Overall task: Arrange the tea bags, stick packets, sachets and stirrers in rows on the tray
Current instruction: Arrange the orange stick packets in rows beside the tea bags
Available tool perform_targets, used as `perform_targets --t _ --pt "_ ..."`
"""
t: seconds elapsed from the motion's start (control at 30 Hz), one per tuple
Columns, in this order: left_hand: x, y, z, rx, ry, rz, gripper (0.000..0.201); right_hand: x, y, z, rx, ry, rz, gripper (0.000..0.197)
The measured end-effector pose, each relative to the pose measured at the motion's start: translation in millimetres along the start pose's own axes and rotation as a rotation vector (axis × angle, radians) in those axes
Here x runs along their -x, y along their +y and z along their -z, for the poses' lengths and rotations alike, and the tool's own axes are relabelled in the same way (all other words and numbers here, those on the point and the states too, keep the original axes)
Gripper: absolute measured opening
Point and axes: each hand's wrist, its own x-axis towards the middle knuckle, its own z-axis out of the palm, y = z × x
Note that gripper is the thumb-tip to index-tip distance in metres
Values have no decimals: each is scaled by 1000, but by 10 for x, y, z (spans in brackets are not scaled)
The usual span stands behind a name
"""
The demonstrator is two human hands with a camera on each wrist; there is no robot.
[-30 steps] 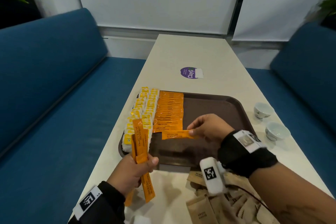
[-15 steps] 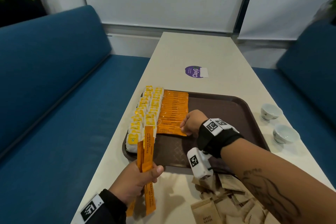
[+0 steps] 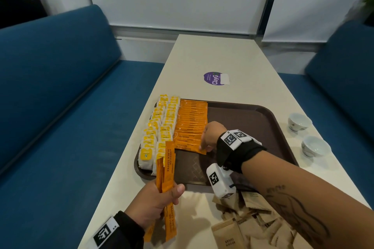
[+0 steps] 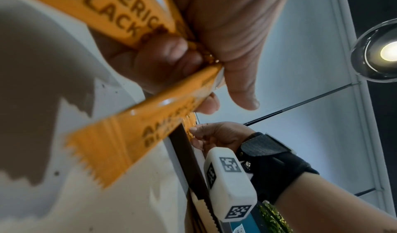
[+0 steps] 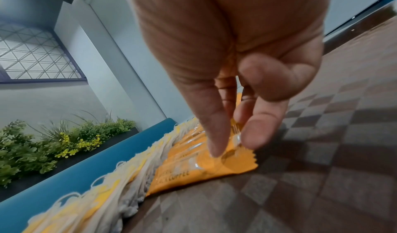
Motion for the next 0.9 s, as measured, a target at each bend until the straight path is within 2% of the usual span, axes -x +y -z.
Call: perform_targets --t 0.13,0.2,0.27,0.33,0.4,0.47,0.57,0.73,0.9 --pt "5 -1 15 31 -28 2 46 95 -23 18 31 93 55 43" --pt "5 7 26 90 -53 4 47 207 -43 47 -31 120 115 39" --pt "9 19 34 129 -72 16 46 392 -54 80 -214 119 218 27" --pt "12 31 38 149 -84 22 46 649 -60 73 -451 72 279 28" --pt "10 38 33 147 -82 10 47 878 -30 8 -647 -23 273 36" --pt "10 40 16 153 -76 -3 45 1055 17 -121 -697 -130 288 33" --pt "11 50 -36 170 -105 -10 35 1255 39 -302 -669 -240 344 15" --pt "16 38 -120 93 -88 11 22 1325 51 -428 -804 -166 319 17" --pt "36 67 -139 24 -29 -54 22 1291 -9 -606 -706 -2 328 33"
